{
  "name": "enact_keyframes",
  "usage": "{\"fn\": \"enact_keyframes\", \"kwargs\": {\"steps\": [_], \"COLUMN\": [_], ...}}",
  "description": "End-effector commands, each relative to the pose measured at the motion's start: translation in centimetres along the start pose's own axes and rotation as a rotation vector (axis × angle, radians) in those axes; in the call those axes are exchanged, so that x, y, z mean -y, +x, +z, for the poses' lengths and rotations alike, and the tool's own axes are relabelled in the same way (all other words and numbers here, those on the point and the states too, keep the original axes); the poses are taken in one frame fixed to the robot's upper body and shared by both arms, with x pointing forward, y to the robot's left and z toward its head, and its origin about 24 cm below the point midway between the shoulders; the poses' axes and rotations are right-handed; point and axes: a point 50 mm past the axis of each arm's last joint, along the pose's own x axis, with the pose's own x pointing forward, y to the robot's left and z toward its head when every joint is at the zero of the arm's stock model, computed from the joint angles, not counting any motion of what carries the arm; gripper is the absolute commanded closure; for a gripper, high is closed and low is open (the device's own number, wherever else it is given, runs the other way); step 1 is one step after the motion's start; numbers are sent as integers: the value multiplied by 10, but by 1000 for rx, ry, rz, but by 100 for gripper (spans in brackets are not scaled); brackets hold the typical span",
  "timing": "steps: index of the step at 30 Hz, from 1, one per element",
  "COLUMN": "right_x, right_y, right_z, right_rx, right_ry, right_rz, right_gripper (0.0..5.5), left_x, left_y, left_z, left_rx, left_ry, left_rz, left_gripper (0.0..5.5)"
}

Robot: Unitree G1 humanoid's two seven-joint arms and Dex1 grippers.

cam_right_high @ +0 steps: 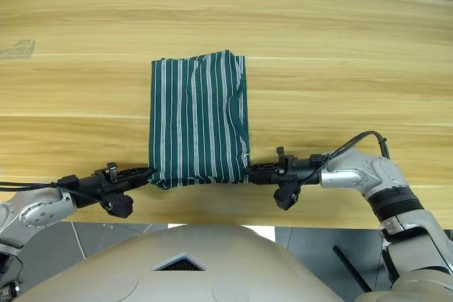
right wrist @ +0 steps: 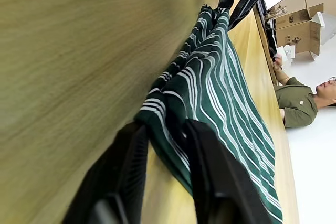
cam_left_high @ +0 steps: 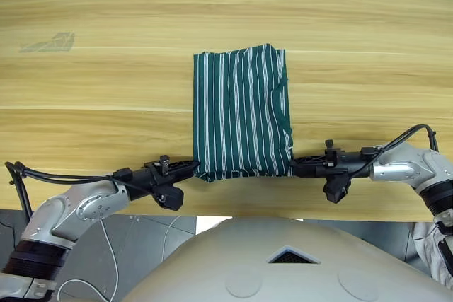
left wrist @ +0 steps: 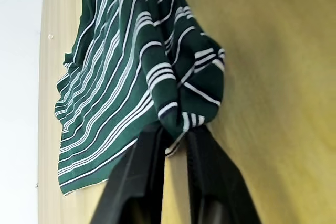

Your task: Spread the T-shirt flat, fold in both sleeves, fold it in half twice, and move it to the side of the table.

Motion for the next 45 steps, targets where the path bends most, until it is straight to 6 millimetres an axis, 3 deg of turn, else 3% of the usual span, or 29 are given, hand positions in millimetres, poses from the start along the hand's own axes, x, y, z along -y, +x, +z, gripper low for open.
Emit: {"fn": "enact_keyframes", "kwargs": {"steps": [1,4,9,13,16,20,24,28,33,38,45], "right_x": [-4,-4,-6,-2,16,27,40,48,50,69,127], "right_y": [2,4,5,-17,-36,-43,-49,-55,-65,-65,-41], "right_z": [-1,-2,-2,-12,-12,4,20,39,46,15,-47], "right_rx": [-20,-22,-33,-144,-101,14,108,179,164,27,-49], "right_ry": [32,58,141,548,838,1004,1088,1119,1104,965,776], "right_rz": [28,15,12,12,-1,79,94,115,113,68,-122], "right_gripper": [502,549,550,550,550,550,550,550,550,550,550], "left_x": [15,15,15,8,-6,-33,-26,-15,-24,-63,-93], "left_y": [2,2,1,-22,-32,-29,-42,-56,-68,-64,-42], "left_z": [3,3,1,-9,-10,29,54,65,55,35,-3], "left_rx": [-12,-16,-19,-111,-118,61,111,83,46,98,49], "left_ry": [-22,-24,-55,-187,-346,-464,-666,-750,-750,-732,-743], "left_rz": [-103,-100,-88,-47,21,50,-115,-215,-176,5,217], "left_gripper": [544,549,549,549,549,549,549,549,549,549,549]}}
